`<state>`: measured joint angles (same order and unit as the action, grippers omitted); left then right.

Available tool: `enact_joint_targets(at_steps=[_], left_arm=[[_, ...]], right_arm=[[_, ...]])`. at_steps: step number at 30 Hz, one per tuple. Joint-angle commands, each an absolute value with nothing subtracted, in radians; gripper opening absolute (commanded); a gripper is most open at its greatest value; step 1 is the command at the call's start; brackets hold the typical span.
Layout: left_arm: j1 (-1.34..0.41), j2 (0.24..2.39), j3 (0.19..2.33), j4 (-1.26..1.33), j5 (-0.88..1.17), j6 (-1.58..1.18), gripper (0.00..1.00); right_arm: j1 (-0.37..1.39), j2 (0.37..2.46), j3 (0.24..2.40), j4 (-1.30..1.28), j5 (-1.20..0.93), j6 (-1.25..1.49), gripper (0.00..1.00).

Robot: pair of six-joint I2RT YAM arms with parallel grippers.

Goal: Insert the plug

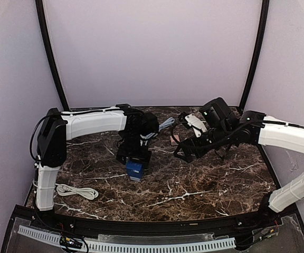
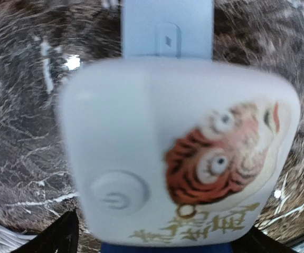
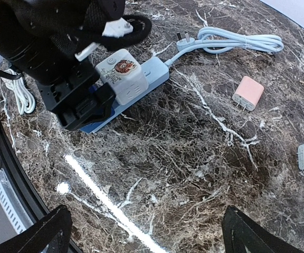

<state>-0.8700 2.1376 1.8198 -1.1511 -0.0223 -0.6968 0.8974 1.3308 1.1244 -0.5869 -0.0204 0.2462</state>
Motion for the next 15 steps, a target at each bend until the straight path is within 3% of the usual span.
enact_joint_targets(at_steps=[1, 10, 15], left_arm=[[-0.860, 2.101, 1.897, -1.202, -0.109, -0.723, 0.97], [-0.864, 1.973, 1.933, -1.264, -0.109, -0.751, 0.99], [-0.847, 1.878, 1.877, -1.364, -0.239, -0.746, 0.99]], right_arm=[[0.893, 1.304, 1.112, -0.586, -0.003, 0.263, 0.99], [0.892, 1.322, 1.123, -0.576, 0.017, 0.280, 0.99], [0.893, 1.328, 1.103, -0.561, 0.062, 0.289, 0.99]])
